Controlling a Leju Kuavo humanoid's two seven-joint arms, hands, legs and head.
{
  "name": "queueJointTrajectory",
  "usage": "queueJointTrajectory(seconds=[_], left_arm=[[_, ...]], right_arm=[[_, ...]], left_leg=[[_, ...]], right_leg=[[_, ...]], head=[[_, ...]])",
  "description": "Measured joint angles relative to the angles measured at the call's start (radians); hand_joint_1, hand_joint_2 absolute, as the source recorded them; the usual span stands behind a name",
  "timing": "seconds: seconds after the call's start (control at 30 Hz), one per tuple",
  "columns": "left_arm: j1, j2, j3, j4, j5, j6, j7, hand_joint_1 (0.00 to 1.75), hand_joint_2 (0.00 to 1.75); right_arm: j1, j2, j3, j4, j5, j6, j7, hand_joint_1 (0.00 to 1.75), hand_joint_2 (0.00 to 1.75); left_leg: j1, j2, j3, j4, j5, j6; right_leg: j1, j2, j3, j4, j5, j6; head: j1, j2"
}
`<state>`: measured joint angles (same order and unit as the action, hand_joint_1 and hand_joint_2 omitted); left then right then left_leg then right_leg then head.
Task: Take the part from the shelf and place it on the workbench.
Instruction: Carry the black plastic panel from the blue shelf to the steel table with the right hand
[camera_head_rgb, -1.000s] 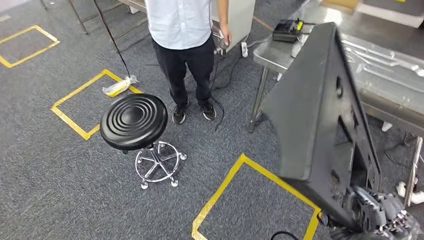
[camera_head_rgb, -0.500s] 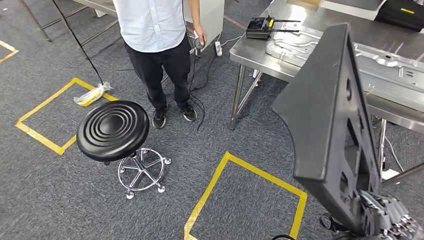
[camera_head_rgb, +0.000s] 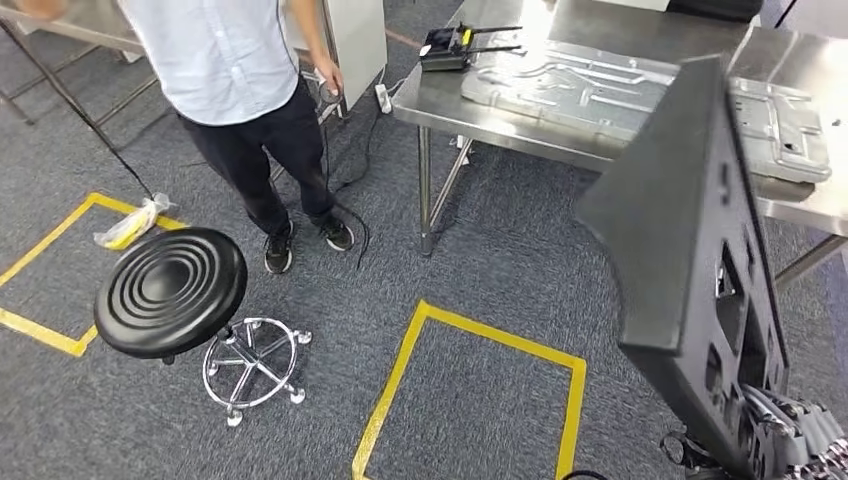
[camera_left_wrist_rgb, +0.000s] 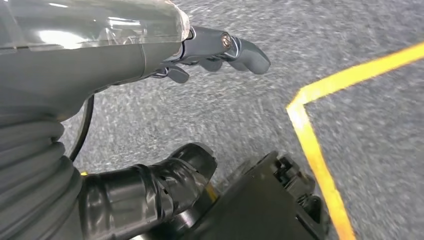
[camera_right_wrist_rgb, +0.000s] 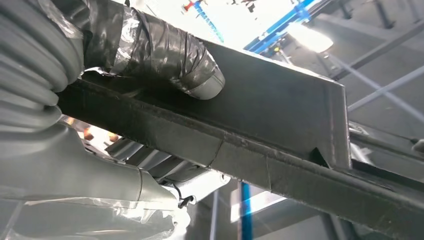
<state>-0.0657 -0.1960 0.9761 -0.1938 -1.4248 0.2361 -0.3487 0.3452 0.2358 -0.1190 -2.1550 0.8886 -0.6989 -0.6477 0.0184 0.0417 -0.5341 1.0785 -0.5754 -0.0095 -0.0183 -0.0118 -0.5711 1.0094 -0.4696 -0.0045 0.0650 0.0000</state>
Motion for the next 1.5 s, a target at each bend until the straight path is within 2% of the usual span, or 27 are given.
queueJointTrajectory(seconds=[0.07, 0.1, 0.13, 0.17, 0.2, 0.27, 0.33, 0.4, 0.43, 0.5, 0.53, 0.6, 0.63, 0.67, 0.73, 0.8, 0.83, 0.93, 1.0, 1.03, 1.1, 1.23, 1.27, 1.33, 1.4, 1.47, 1.5], left_arm=[[0.003, 0.000, 0.000, 0.000, 0.000, 0.000, 0.001, 0.00, 1.75], [0.004, 0.000, 0.000, 0.000, 0.000, 0.000, 0.001, 0.00, 1.75], [0.004, 0.000, 0.000, 0.000, 0.000, 0.000, 0.002, 0.00, 1.75], [0.003, 0.000, 0.000, 0.000, 0.000, 0.000, 0.003, 0.00, 1.75], [0.003, 0.000, -0.001, 0.000, 0.000, 0.000, 0.004, 0.00, 1.75], [0.004, 0.000, 0.000, 0.000, 0.000, 0.000, 0.005, 0.00, 1.75], [0.005, 0.000, 0.000, 0.000, 0.000, 0.000, 0.003, 0.00, 1.75], [0.004, 0.000, 0.001, 0.000, 0.000, -0.001, 0.003, 0.00, 1.75], [0.003, 0.000, 0.001, 0.000, 0.000, -0.002, 0.003, 0.00, 1.75], [0.002, 0.000, 0.001, 0.000, 0.000, -0.004, 0.003, 0.00, 1.75], [0.003, 0.000, 0.001, 0.000, 0.000, -0.005, 0.003, 0.00, 1.75], [0.007, 0.001, 0.002, 0.000, 0.000, -0.006, 0.002, 0.00, 1.75], [0.008, 0.001, 0.002, 0.000, 0.000, -0.006, 0.002, 0.00, 1.75], [0.008, 0.001, 0.002, 0.000, 0.000, -0.006, 0.001, 0.00, 1.75], [0.007, 0.001, 0.002, 0.000, 0.000, -0.006, -0.001, 0.00, 1.75], [0.007, 0.001, 0.002, 0.000, 0.000, -0.006, -0.002, 0.00, 1.75], [0.006, 0.002, 0.002, 0.000, 0.000, -0.006, -0.002, 0.00, 1.75], [0.003, 0.002, 0.002, 0.000, 0.000, -0.006, -0.002, 0.00, 1.75], [0.002, 0.002, 0.002, 0.000, 0.000, -0.006, -0.003, 0.00, 1.75], [0.002, 0.002, 0.002, 0.000, 0.000, -0.006, -0.003, 0.00, 1.75], [0.004, 0.002, 0.002, 0.000, 0.000, -0.007, -0.003, 0.00, 1.75], [0.006, 0.002, 0.002, 0.000, 0.000, -0.008, -0.005, 0.00, 1.75], [0.007, 0.003, 0.002, 0.000, 0.000, -0.010, -0.011, 0.00, 1.75], [0.014, 0.010, 0.003, 0.000, 0.000, -0.020, -0.031, 0.00, 1.75], [0.019, 0.017, 0.003, 0.000, 0.000, -0.029, -0.044, 0.00, 1.75], [0.018, 0.018, 0.003, 0.000, 0.000, -0.034, -0.037, 0.00, 1.75], [0.018, 0.018, 0.003, 0.000, 0.000, -0.037, -0.033, 0.00, 1.75]], right_arm=[[0.001, -0.001, -0.002, -0.001, -0.002, 0.000, 0.000, 1.75, 1.75], [0.003, -0.001, -0.004, -0.001, -0.004, 0.000, 0.000, 1.75, 1.75], [0.005, -0.001, -0.006, -0.001, -0.006, 0.000, 0.000, 1.75, 1.75], [0.007, -0.002, -0.009, -0.001, -0.007, 0.000, 0.000, 1.75, 1.75], [0.009, -0.002, -0.010, -0.001, -0.008, 0.000, 0.000, 1.75, 1.75], [0.010, -0.003, -0.011, -0.001, -0.006, 0.000, 0.000, 1.75, 1.75], [0.011, -0.003, -0.011, -0.001, 0.003, 0.000, 0.000, 1.75, 1.75], [0.011, -0.003, -0.011, -0.001, 0.014, 0.000, 0.000, 1.75, 1.75], [0.010, -0.003, -0.010, -0.001, 0.020, 0.000, 0.000, 1.75, 1.75], [0.004, -0.003, -0.007, 0.000, 0.031, 0.000, 0.000, 1.75, 1.75], [0.000, -0.003, -0.005, 0.001, 0.034, 0.000, 0.000, 1.75, 1.75], [-0.006, -0.003, -0.002, 0.005, 0.038, 0.000, 0.000, 1.75, 1.75], [-0.007, -0.003, -0.001, 0.007, 0.038, 0.000, 0.000, 1.75, 1.75], [-0.007, -0.003, 0.000, 0.009, 0.038, 0.000, 0.000, 1.75, 1.75], [-0.008, -0.003, 0.000, 0.012, 0.038, 0.000, 0.000, 1.75, 1.75], [-0.011, -0.003, 0.001, 0.013, 0.039, 0.000, 0.000, 1.75, 1.75], [-0.013, -0.003, 0.001, 0.014, 0.039, 0.000, 0.000, 1.75, 1.75], [-0.013, -0.003, 0.002, 0.015, 0.039, 0.000, 0.000, 1.75, 1.75], [-0.014, -0.002, 0.002, 0.015, 0.040, 0.000, 0.000, 1.75, 1.75], [-0.015, -0.002, 0.002, 0.015, 0.040, 0.000, 0.000, 1.75, 1.75], [-0.016, -0.002, 0.003, 0.015, 0.040, 0.000, 0.000, 1.75, 1.75], [-0.016, -0.002, 0.003, 0.016, 0.041, 0.000, 0.000, 1.75, 1.75], [-0.015, -0.002, 0.003, 0.016, 0.043, 0.000, 0.000, 1.75, 1.75], [-0.011, -0.001, 0.003, 0.016, 0.049, 0.000, 0.000, 1.75, 1.75], [-0.006, -0.001, 0.003, 0.016, 0.054, 0.000, 0.000, 1.75, 1.75], [0.000, -0.001, 0.004, 0.015, 0.056, 0.000, 0.000, 1.75, 1.75], [0.003, -0.002, 0.004, 0.016, 0.057, 0.000, 0.000, 1.75, 1.75]], left_leg=[[0.001, -0.027, -0.066, 0.137, -0.063, -0.002], [0.001, -0.031, -0.096, 0.191, -0.078, -0.002], [0.001, -0.032, -0.111, 0.213, -0.072, -0.002], [0.001, -0.034, -0.106, 0.193, -0.044, 0.001], [0.001, -0.039, -0.085, 0.137, -0.003, 0.004], [0.001, -0.075, -0.031, 0.005, 0.060, 0.016], [-0.002, -0.101, -0.010, -0.053, 0.071, 0.023], [-0.003, -0.090, -0.006, -0.061, 0.074, 0.029], [-0.001, -0.081, -0.002, -0.068, 0.078, 0.034], [0.004, -0.061, 0.003, -0.081, 0.086, 0.046], [0.003, -0.050, 0.004, -0.083, 0.087, 0.049], [0.003, -0.027, 0.004, -0.083, 0.085, 0.051], [0.003, -0.017, 0.004, -0.083, 0.084, 0.050], [0.004, -0.007, 0.006, -0.082, 0.082, 0.048], [0.006, 0.010, 0.014, -0.080, 0.074, 0.040], [0.003, 0.023, 0.020, -0.075, 0.063, 0.027], [0.000, 0.029, 0.023, -0.074, 0.059, 0.020], [0.000, 0.042, 0.034, -0.075, 0.052, 0.003], [0.004, 0.015, 0.020, -0.035, 0.020, -0.004], [0.005, -0.006, -0.004, 0.019, -0.011, -0.006], [0.004, -0.028, -0.056, 0.125, -0.066, -0.005], [0.003, -0.032, -0.090, 0.191, -0.090, -0.005], [0.003, -0.032, -0.101, 0.209, -0.086, -0.003], [-0.001, -0.070, -0.066, 0.094, -0.005, 0.020], [-0.007, -0.102, -0.011, -0.053, 0.074, 0.039], [-0.007, -0.089, -0.006, -0.065, 0.080, 0.042], [-0.005, -0.081, -0.002, -0.074, 0.085, 0.046]], right_leg=[[0.004, 0.018, -0.001, 0.000, 0.000, -0.007], [0.005, 0.029, -0.001, 0.001, -0.001, -0.008], [0.007, 0.040, 0.000, 0.003, -0.002, -0.009], [0.008, 0.053, 0.001, 0.005, -0.003, -0.009], [0.009, 0.065, 0.002, 0.008, -0.004, -0.009], [0.010, 0.089, 0.001, 0.015, -0.008, -0.004], [0.008, 0.107, -0.005, 0.019, -0.009, 0.006], [0.005, 0.121, -0.009, 0.016, -0.006, 0.019], [0.005, 0.113, -0.011, 0.019, -0.009, 0.025], [0.006, 0.070, -0.036, 0.075, -0.044, 0.035], [0.005, 0.044, -0.064, 0.133, -0.077, 0.039], [0.000, 0.024, -0.130, 0.264, -0.132, 0.048], [-0.003, 0.021, -0.147, 0.297, -0.135, 0.052], [-0.007, 0.018, -0.146, 0.292, -0.119, 0.055], [-0.013, -0.002, -0.087, 0.175, -0.050, 0.060], [-0.008, -0.032, -0.025, 0.054, -0.006, 0.055], [-0.005, -0.040, -0.012, 0.025, 0.000, 0.049], [-0.001, -0.018, -0.014, 0.020, -0.003, 0.024], [-0.005, -0.004, -0.013, 0.015, -0.001, 0.009], [-0.005, 0.003, -0.012, 0.014, 0.000, 0.003], [-0.002, 0.015, -0.013, 0.014, 0.000, -0.003], [0.001, 0.023, -0.013, 0.014, -0.001, -0.005], [0.003, 0.031, -0.012, 0.015, -0.001, -0.006], [0.011, 0.071, -0.009, 0.017, -0.002, -0.004], [0.011, 0.107, -0.010, 0.018, -0.001, 0.005], [0.006, 0.119, -0.014, 0.016, 0.002, 0.018], [0.007, 0.110, -0.017, 0.022, -0.003, 0.024]], head=[[-0.001, 0.000], [-0.001, 0.000], [-0.001, 0.000], [-0.001, 0.000], [-0.001, 0.000], [-0.001, 0.000], [-0.001, 0.000], [-0.001, 0.000], [0.000, 0.000], [0.002, 0.000], [0.003, 0.000], [0.004, 0.000], [0.004, 0.000], [0.004, 0.000], [0.004, 0.000], [0.004, 0.000], [0.003, 0.000], [0.002, 0.000], [0.001, 0.000], [0.001, 0.000], [0.001, 0.000], [0.001, 0.000], [0.001, 0.000], [0.002, 0.000], [0.002, 0.000], [0.001, 0.000], [0.002, 0.000]])
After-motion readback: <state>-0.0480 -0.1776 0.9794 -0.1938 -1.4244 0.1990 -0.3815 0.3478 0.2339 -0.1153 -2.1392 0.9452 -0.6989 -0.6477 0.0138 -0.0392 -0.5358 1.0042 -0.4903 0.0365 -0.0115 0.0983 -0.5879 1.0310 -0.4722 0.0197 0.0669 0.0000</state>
